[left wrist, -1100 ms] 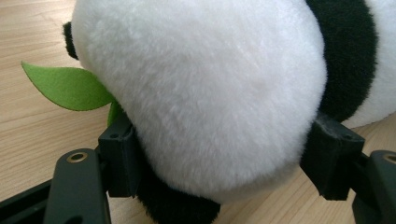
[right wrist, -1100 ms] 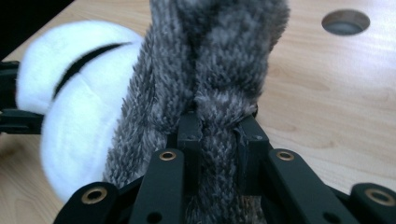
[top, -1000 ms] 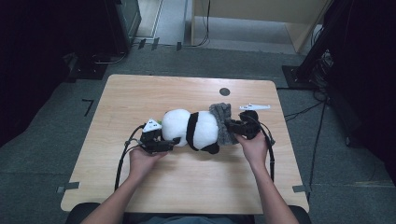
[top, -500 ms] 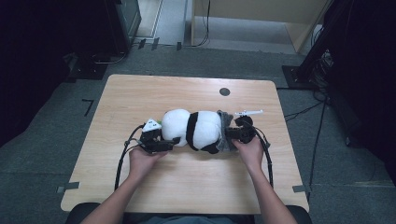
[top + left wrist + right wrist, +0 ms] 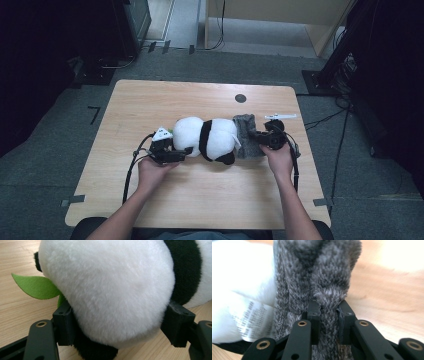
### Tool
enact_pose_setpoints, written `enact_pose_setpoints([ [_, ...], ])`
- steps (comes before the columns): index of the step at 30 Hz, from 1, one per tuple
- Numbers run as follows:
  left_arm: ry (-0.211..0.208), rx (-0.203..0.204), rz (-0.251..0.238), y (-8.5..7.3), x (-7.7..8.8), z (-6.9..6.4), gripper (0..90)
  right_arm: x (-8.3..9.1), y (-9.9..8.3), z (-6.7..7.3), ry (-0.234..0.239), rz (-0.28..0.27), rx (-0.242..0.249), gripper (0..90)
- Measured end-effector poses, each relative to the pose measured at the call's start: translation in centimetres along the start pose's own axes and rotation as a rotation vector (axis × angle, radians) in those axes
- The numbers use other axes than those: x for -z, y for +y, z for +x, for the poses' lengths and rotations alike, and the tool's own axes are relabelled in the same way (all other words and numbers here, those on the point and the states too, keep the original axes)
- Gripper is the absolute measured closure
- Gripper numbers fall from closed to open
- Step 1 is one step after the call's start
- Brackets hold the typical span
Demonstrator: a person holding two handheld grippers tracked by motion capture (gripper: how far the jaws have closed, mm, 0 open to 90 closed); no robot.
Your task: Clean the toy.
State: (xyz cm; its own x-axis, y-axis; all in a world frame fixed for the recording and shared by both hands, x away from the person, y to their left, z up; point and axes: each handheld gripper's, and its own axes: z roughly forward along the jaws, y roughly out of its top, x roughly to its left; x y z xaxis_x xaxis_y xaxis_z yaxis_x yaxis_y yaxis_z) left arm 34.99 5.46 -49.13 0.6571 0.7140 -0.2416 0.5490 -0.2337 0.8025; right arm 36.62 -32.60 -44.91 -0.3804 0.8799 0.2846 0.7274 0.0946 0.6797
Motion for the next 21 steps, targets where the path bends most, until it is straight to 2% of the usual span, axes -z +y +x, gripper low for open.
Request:
enact_pose_setpoints([
  [6,0.002,0.0,0.001,0.0,0.0,0.0,25.7,2.1,1.0,0.3,0.019,-0.057,-0.01,76.9],
  [12,0.003,0.001,0.001,0.0,0.0,-0.1,25.8,3.8,1.9,2.1,0.07,-0.098,0.022,77.1],
  [18,0.004,0.0,0.002,0.0,0.0,-0.1,25.7,2.4,2.0,4.1,0.122,-0.066,0.06,76.9],
  [21,0.002,-0.001,0.002,0.0,0.0,-0.1,25.7,1.4,1.8,4.6,0.116,-0.043,0.073,76.7],
])
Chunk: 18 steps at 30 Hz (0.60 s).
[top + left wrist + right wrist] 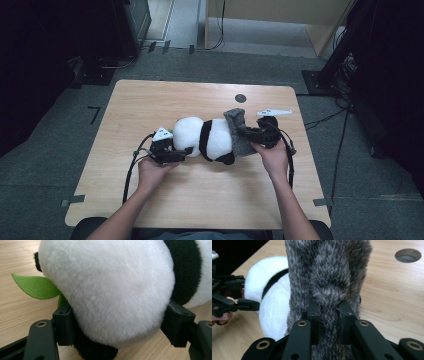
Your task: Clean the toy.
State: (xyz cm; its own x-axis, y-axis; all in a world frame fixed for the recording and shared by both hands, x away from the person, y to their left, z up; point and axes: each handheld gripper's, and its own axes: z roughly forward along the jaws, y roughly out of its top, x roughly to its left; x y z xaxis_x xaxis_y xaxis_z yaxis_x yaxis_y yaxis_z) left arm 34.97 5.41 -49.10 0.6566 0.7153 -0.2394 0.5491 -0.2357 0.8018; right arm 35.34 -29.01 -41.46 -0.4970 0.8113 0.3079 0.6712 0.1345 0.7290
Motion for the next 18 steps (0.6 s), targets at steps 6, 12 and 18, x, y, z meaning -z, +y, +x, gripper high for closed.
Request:
enact_pose_setpoints([
  [6,0.001,-0.001,-0.003,0.0,0.0,-0.1,25.7,-0.9,-0.6,-0.3,-0.017,0.007,0.002,76.4],
  [12,-0.002,0.004,-0.003,0.0,0.0,0.0,25.7,-1.7,-1.5,-1.3,-0.032,0.044,-0.026,76.5],
  [18,-0.003,0.012,-0.001,0.0,0.0,0.1,25.7,-2.6,-2.2,-1.7,-0.03,0.068,-0.053,76.9],
])
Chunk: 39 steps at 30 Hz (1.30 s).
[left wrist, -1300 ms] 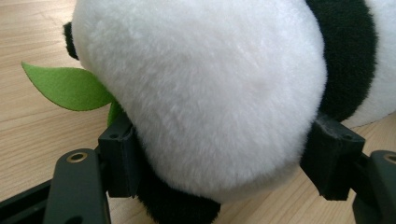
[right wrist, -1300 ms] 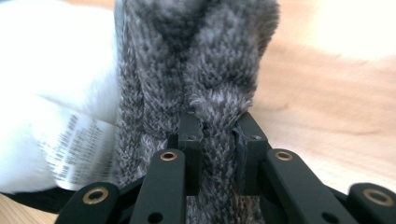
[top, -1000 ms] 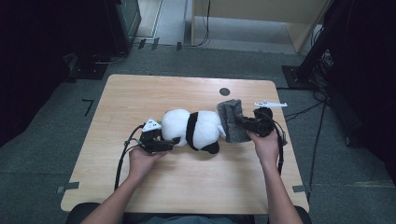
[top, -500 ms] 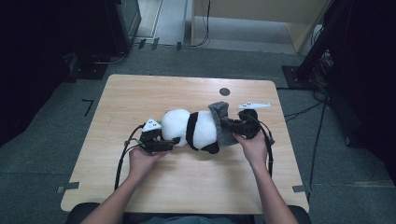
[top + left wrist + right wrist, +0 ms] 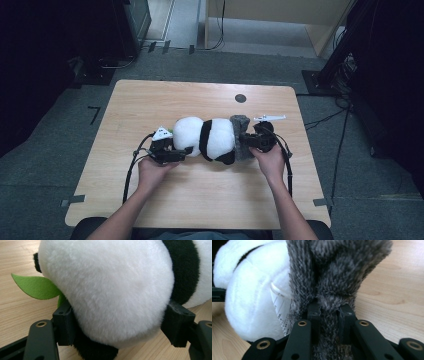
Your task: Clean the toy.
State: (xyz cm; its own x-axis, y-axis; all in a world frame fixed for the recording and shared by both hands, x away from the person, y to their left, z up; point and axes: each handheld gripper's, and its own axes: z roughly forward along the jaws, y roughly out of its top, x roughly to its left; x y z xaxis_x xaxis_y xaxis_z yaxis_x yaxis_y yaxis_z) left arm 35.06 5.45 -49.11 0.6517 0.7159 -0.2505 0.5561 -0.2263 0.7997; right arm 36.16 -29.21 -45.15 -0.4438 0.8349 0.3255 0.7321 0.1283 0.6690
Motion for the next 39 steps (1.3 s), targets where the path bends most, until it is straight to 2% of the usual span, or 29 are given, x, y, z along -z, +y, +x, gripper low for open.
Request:
enact_pose_setpoints([
  [8,-0.003,0.001,0.001,0.0,0.0,0.1,25.7,-2.3,-0.8,-0.8,-0.001,0.095,-0.032,76.9],
  [14,-0.006,0.0,0.001,0.0,0.0,0.1,25.7,-2.7,-0.9,-1.4,0.004,0.104,-0.03,76.7],
  [18,-0.006,-0.008,0.006,0.1,0.1,0.2,25.6,-2.1,-0.7,-2.1,-0.024,0.1,-0.044,76.6],
  [24,-0.008,-0.01,0.006,0.1,0.1,0.2,25.6,-0.2,-0.3,-2.9,-0.042,0.045,-0.057,76.7],
  [28,-0.006,-0.011,0.006,0.1,0.1,0.1,25.6,1.3,0.2,-2.6,-0.044,-0.004,-0.037,76.9],
  [30,-0.007,-0.011,0.007,0.1,0.1,0.1,25.6,2.2,0.5,-2.2,-0.052,-0.045,-0.015,77.1],
  [32,-0.006,-0.012,0.007,0.1,0.1,0.1,25.6,3.1,0.9,-1.6,-0.038,-0.072,0.0,77.2],
  [39,-0.006,-0.007,0.003,0.1,0.1,0.1,25.6,5.7,2.5,1.5,0.018,-0.123,0.076,78.2],
])
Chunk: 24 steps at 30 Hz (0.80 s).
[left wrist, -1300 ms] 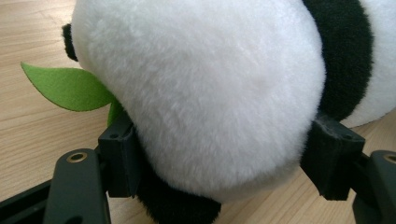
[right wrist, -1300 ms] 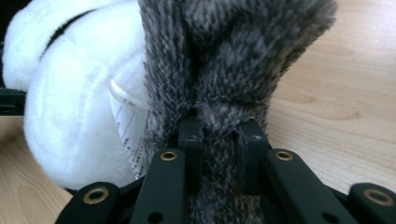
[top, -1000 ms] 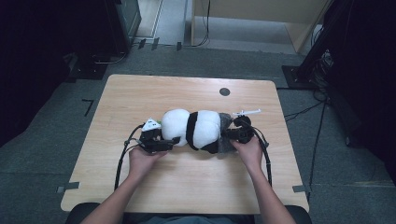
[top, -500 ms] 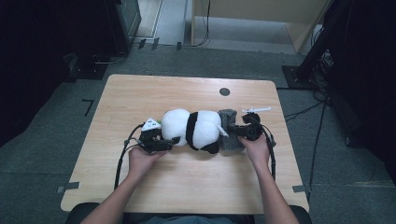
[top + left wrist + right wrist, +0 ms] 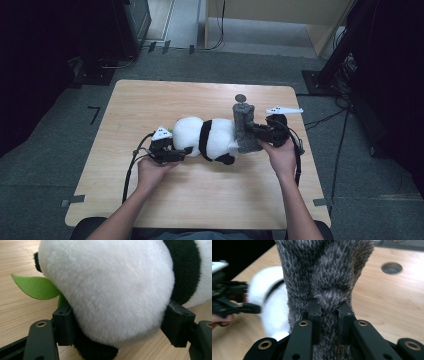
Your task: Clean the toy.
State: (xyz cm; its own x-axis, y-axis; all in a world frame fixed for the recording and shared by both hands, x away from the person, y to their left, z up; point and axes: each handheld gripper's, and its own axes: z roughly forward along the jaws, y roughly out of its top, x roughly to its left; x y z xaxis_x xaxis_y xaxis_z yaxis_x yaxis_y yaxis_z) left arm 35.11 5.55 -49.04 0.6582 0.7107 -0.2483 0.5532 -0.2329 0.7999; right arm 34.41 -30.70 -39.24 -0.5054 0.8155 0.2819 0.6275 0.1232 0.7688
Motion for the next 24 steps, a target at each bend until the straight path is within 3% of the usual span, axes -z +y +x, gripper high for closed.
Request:
enact_pose_setpoints([
  [13,0.0,-0.002,-0.001,0.0,0.0,0.0,25.6,-1.0,1.6,6.9,0.182,0.032,0.125,78.9],
  [19,0.001,0.001,-0.004,-0.1,0.0,0.0,25.6,-4.0,1.7,9.5,0.233,0.086,0.17,78.8],
  [24,0.0,-0.002,-0.001,-0.1,0.0,0.0,25.6,-7.3,1.7,10.8,0.253,0.125,0.186,78.7],
])
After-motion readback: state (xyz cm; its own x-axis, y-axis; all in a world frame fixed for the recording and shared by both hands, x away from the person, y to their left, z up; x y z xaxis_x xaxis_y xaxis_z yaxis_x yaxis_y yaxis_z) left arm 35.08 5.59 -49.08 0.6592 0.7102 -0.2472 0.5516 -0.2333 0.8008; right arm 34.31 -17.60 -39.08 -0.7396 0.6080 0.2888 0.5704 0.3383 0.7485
